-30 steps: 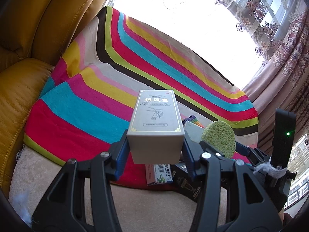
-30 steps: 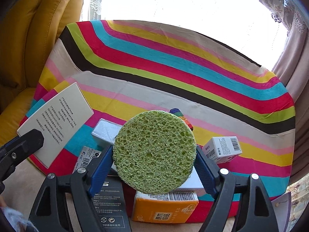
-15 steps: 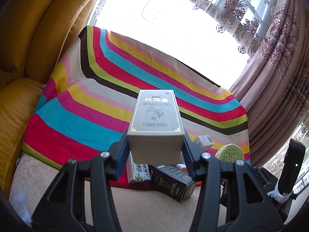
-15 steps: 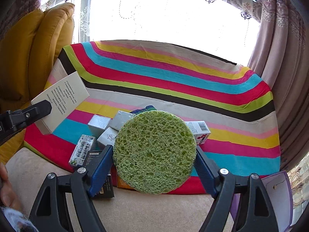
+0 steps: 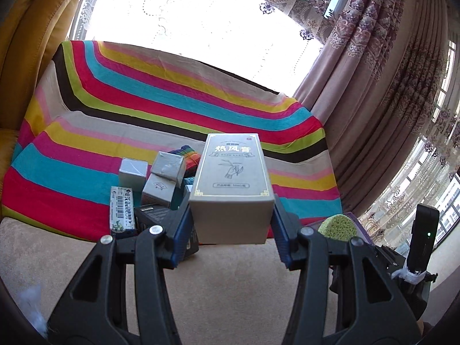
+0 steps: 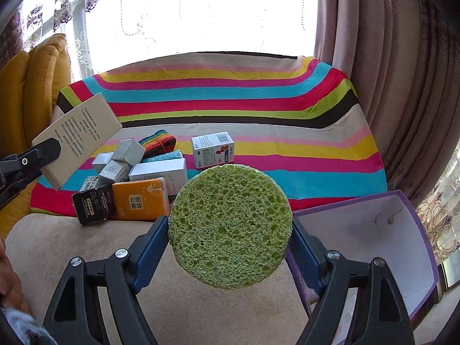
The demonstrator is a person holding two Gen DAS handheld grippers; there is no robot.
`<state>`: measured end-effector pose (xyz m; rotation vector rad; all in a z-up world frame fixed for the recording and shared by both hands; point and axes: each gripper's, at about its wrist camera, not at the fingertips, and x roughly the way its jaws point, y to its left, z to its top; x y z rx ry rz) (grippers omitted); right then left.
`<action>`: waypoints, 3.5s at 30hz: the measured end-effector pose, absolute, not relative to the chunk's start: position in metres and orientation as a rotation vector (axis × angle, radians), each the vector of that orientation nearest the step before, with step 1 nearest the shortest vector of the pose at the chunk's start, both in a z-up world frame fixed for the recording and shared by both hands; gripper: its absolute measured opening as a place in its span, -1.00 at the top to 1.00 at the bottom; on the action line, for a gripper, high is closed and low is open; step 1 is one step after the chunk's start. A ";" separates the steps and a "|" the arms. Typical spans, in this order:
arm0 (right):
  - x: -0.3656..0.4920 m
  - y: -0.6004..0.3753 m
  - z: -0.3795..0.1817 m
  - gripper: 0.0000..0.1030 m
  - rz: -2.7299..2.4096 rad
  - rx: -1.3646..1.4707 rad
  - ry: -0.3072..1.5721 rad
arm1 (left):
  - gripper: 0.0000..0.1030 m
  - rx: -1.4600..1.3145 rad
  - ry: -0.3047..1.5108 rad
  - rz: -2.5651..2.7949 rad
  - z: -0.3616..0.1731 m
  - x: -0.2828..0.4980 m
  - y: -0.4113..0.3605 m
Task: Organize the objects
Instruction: 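Carry the beige box and sponge into the storage box and open both tools, then return the left tool to the pile and grasp the black box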
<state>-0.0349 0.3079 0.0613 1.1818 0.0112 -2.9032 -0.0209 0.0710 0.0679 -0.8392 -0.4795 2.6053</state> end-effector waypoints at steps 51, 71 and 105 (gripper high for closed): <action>0.019 0.443 0.056 -0.84 -3.173 1.335 -0.154 | -0.65 -1.080 -0.016 2.410 0.067 -0.012 0.193; -0.010 0.355 0.047 -1.00 -2.828 1.242 -0.118 | -0.65 -1.240 -0.361 2.453 0.045 -0.036 0.022; -0.067 0.295 0.034 -1.00 -2.601 1.288 -0.113 | -0.92 -1.386 0.003 1.860 -0.006 -0.145 0.039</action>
